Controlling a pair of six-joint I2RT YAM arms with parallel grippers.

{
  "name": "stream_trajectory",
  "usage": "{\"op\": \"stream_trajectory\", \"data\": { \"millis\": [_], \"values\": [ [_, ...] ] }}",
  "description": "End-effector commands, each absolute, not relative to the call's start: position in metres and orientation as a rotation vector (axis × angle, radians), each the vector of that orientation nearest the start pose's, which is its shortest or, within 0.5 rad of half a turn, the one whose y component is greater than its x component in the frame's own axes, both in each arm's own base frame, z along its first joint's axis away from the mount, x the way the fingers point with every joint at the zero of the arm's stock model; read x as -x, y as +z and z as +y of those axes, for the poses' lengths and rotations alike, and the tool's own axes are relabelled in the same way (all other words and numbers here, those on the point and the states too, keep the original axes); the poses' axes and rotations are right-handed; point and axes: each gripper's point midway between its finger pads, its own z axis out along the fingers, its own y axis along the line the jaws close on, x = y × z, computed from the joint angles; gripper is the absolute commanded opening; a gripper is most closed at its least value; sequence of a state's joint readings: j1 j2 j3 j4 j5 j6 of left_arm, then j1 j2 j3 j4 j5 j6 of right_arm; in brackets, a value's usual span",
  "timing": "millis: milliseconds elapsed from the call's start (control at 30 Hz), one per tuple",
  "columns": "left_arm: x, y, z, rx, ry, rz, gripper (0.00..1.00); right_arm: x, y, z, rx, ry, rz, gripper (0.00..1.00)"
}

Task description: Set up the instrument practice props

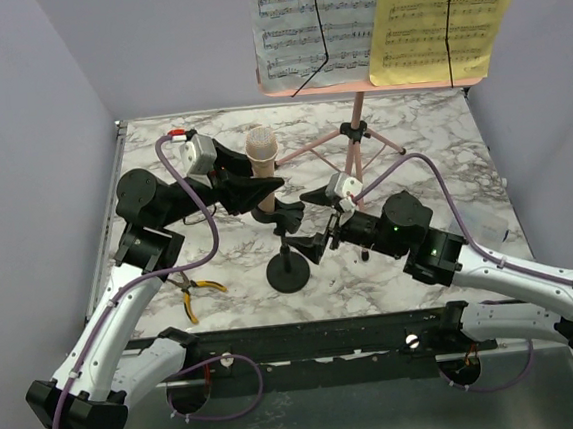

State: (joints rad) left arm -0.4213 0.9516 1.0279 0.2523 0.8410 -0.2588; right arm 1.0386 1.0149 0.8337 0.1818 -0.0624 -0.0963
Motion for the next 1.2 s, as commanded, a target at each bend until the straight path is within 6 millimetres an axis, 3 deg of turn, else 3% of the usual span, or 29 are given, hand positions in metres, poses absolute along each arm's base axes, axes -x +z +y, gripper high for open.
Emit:
{"op": "stream_trajectory", "data": {
  "millis": [0, 200, 600, 667, 700, 767, 1167],
  "values": [
    [-0.202, 0.424, -0.247, -0.913, -1.089, 1.121, 0.0, -0.191, 0.34, 0.338, 0.874, 0.816, 1.202, 1.0],
    [-0.2, 0.423, -0.247, -0.915, -1.093, 1.116, 0.0, -0.196, 0.333, 0.34, 0.897, 0.846, 1.205, 1.0],
    [-0.197, 0.422, -0.247, -0.919, -1.107, 1.116, 0.0, -0.204, 0.315, 0.348, 0.956, 0.98, 1.242, 0.8],
    [-0.196, 0.421, -0.247, -0.931, -1.11, 1.111, 0.0, -0.206, 0.313, 0.349, 0.962, 0.988, 1.249, 0.64],
    [-0.195, 0.42, -0.248, -0.94, -1.11, 1.108, 0.0, -0.205, 0.312, 0.349, 0.973, 0.994, 1.252, 0.46],
    [-0.194, 0.416, -0.248, -0.957, -1.114, 1.108, 0.0, -0.204, 0.31, 0.349, 0.989, 1.001, 1.259, 0.01],
    [-0.19, 0.379, -0.244, -0.96, -1.105, 1.175, 0.0, -0.21, 0.288, 0.346, 1.037, 1.029, 1.319, 0.0]
  ]
}}
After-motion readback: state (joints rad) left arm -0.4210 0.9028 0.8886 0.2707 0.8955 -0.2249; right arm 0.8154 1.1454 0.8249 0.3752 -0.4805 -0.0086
